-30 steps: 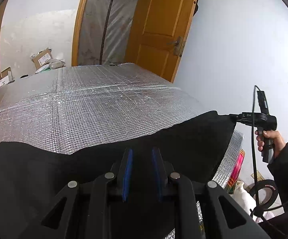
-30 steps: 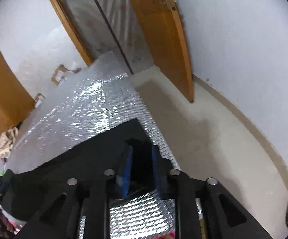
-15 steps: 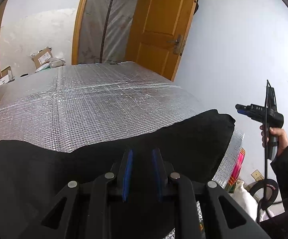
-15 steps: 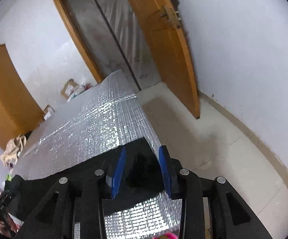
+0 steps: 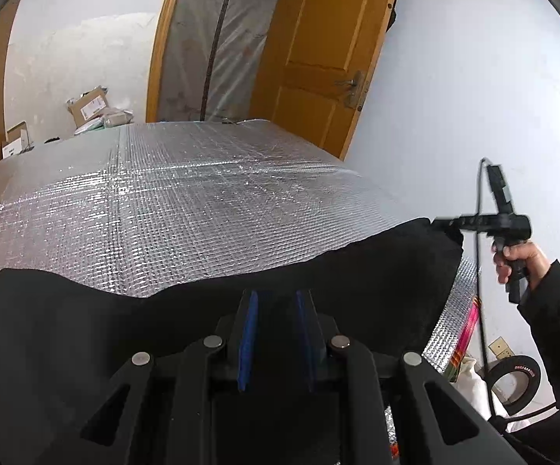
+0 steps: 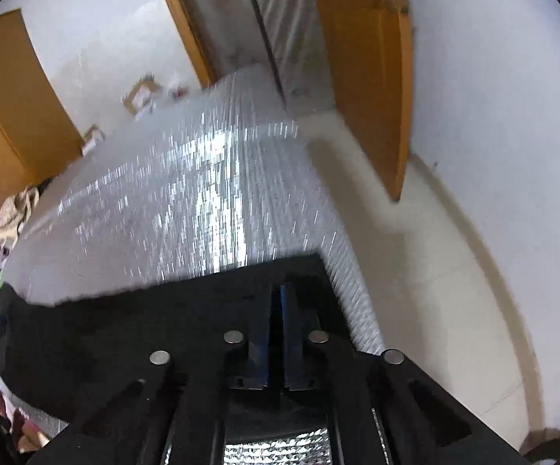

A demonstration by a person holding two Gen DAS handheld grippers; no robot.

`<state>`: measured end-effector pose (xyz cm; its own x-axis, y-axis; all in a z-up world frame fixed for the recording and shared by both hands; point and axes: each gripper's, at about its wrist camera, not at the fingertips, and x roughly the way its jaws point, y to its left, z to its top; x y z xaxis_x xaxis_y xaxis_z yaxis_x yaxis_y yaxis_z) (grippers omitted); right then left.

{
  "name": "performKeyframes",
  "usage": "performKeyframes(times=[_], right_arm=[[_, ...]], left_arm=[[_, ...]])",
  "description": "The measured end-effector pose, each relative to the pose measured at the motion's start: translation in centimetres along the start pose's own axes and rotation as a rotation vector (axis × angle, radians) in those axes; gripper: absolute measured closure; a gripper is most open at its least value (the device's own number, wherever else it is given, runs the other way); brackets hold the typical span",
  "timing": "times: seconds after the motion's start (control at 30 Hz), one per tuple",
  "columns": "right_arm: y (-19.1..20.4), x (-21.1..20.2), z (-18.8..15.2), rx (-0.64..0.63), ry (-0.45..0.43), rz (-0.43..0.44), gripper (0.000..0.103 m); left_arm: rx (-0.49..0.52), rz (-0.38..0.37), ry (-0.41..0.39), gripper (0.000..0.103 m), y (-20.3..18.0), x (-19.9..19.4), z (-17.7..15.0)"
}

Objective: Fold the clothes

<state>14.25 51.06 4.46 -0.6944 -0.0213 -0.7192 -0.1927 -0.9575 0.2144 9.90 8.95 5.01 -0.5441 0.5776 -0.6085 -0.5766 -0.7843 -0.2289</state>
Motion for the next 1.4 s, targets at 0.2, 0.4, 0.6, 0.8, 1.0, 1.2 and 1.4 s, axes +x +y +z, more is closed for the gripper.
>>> performKeyframes(times=[0.2, 0.4, 0.6, 0.8, 1.0, 1.2, 1.4], right_arm=[[0.2, 0.3, -0.1, 0.005, -0.009, 0.013, 0.101], [0.4, 0.9, -0.3, 0.009, 0.004, 0.035, 0.073], [0.6, 2.3, -0.7, -0.003, 0.056, 0.053, 0.067], [1.3, 3.5, -1.3, -0.057, 0.119, 0.052, 0.093], [1.6, 0.2, -0.1, -0.075, -0.061, 0.068, 0.098], [1.4, 1.5, 0.9, -0.088, -0.062, -0.007, 0.098], [-0.5, 2.8, -0.6, 0.004, 0.020, -0.061, 0.092]], left_arm=[[0.007, -0.008, 0.011, 0.082, -0.4, 0.9, 0.1], [0.011, -0.014, 0.025, 0.082, -0.8, 1.6, 0.0], [0.015, -0.017, 0.028, 0.082, -0.8, 1.6, -0.3], [0.009, -0.011, 0.030, 0.082, -0.6, 1.3, -0.6], [-0.001, -0.008, 0.027, 0.082, -0.4, 1.5, -0.7], [0.007, -0.016, 0.033, 0.082, -0.5, 2.1, -0.7], [0.010, -0.022, 0.045, 0.082, -0.5, 2.2, -0.8]])
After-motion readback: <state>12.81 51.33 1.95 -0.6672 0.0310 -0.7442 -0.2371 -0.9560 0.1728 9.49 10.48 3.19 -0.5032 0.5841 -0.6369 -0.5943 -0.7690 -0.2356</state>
